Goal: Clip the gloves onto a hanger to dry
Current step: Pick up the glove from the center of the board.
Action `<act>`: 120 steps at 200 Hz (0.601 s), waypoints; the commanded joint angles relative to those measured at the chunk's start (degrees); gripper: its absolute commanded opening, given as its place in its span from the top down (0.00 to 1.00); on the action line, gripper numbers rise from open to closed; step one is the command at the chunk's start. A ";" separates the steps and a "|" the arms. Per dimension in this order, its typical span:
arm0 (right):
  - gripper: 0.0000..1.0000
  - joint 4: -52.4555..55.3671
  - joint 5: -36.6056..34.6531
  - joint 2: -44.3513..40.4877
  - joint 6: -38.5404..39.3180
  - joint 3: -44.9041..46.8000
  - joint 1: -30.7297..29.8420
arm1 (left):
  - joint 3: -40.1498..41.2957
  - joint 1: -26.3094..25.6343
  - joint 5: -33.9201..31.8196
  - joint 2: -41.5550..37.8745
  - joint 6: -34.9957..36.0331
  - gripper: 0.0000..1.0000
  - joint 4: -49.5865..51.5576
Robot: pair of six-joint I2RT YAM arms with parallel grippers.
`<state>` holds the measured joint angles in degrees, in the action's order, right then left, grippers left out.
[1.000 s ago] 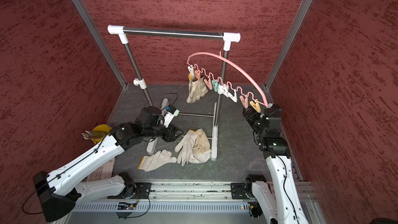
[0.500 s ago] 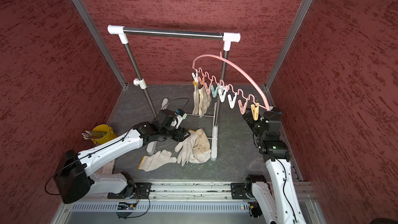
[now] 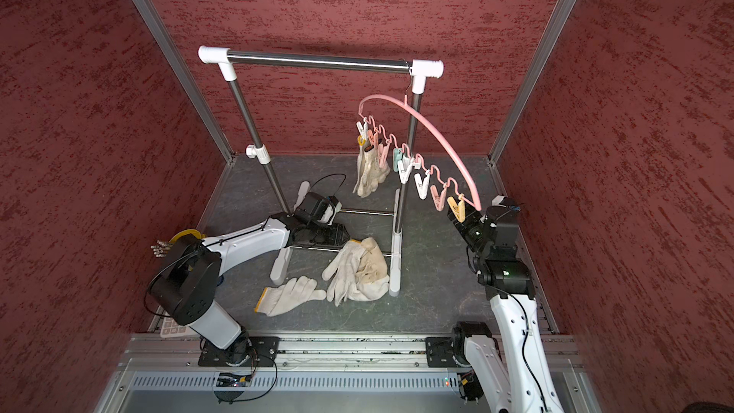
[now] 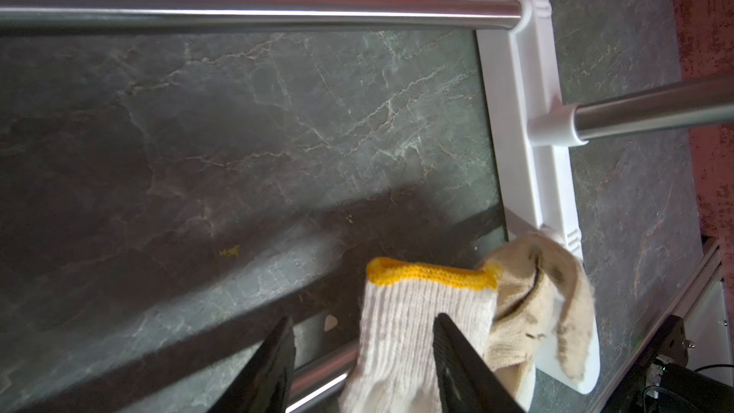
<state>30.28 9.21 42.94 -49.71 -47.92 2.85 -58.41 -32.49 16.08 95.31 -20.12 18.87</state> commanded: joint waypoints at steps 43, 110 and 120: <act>0.17 -2.63 1.23 1.56 1.09 1.76 0.37 | -1.13 3.99 16.24 6.46 -1.33 0.45 -11.46; 0.17 -1.86 1.24 2.59 3.10 0.49 0.33 | -1.06 4.13 21.11 11.30 -1.77 0.47 -14.61; 0.17 -1.72 1.31 2.72 3.21 0.08 0.32 | -0.29 3.95 20.74 11.32 -1.90 0.48 -15.05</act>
<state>29.61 10.24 45.45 -48.14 -46.33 2.90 -59.22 -28.45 34.52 105.95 -21.76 6.22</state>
